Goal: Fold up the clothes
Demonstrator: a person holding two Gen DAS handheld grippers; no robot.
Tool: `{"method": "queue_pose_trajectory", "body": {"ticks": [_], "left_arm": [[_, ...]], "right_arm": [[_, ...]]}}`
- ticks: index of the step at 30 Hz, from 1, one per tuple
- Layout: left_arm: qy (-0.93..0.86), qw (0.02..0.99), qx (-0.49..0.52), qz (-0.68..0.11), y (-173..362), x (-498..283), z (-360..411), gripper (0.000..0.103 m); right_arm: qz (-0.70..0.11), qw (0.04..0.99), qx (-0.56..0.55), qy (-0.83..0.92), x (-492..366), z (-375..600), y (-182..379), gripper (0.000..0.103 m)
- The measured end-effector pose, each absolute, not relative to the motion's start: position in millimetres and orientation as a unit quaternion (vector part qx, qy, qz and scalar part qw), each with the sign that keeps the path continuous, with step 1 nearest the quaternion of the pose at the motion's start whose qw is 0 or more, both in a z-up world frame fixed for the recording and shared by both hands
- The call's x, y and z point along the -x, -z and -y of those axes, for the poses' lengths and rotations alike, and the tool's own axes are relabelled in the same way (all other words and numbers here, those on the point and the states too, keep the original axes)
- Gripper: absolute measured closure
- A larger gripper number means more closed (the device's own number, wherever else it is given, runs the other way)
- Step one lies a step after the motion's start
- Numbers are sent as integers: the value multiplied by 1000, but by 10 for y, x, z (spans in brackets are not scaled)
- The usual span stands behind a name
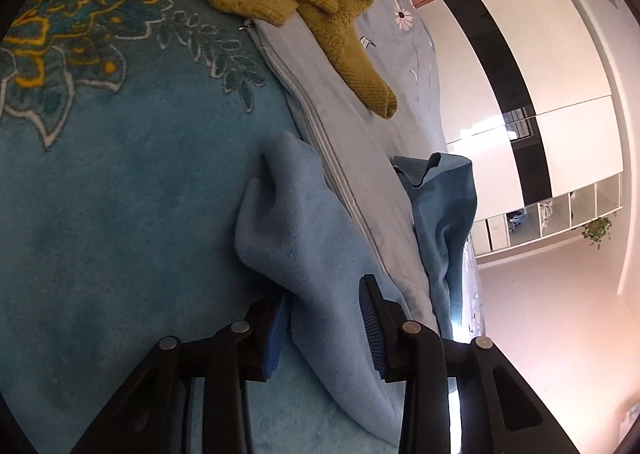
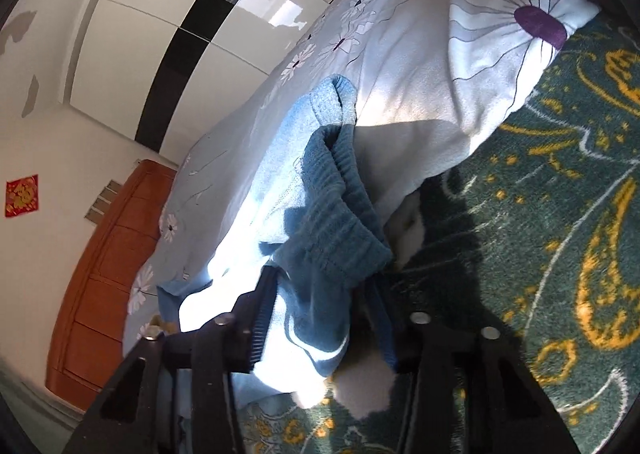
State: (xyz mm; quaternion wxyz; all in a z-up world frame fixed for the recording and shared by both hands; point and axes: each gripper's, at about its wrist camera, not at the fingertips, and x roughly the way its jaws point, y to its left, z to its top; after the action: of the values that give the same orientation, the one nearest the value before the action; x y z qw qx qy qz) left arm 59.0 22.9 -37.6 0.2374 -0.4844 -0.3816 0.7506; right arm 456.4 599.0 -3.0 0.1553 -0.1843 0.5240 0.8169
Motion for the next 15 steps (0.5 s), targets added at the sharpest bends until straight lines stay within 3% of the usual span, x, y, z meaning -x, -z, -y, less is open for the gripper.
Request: {"method": "queue_pose_trajectory", "body": {"ticks": [1,2,7,11,15], "left_arm": [[-754,230,483,381,360,-575,-233,89],[-758,222,483,380,345,-561,-237,99],[-772,234,449,384,-40,-710,-114,99],[-802,263,411,345,-430,-1017,59,99],[-810,262,427,305,-310,-1202,222,99]], "right_arm": [[-530,153,183,-814,-4565,-5994,29,93],[-535,151,182,-811,-4567,-5997,24,95],[-483,159,157,-847,-4722,-5856,-469,99],[-438,152,143,-874,-5024,-5613,-893,99],[-429,158,176,-872,-5364,-5480,-850,99]]}}
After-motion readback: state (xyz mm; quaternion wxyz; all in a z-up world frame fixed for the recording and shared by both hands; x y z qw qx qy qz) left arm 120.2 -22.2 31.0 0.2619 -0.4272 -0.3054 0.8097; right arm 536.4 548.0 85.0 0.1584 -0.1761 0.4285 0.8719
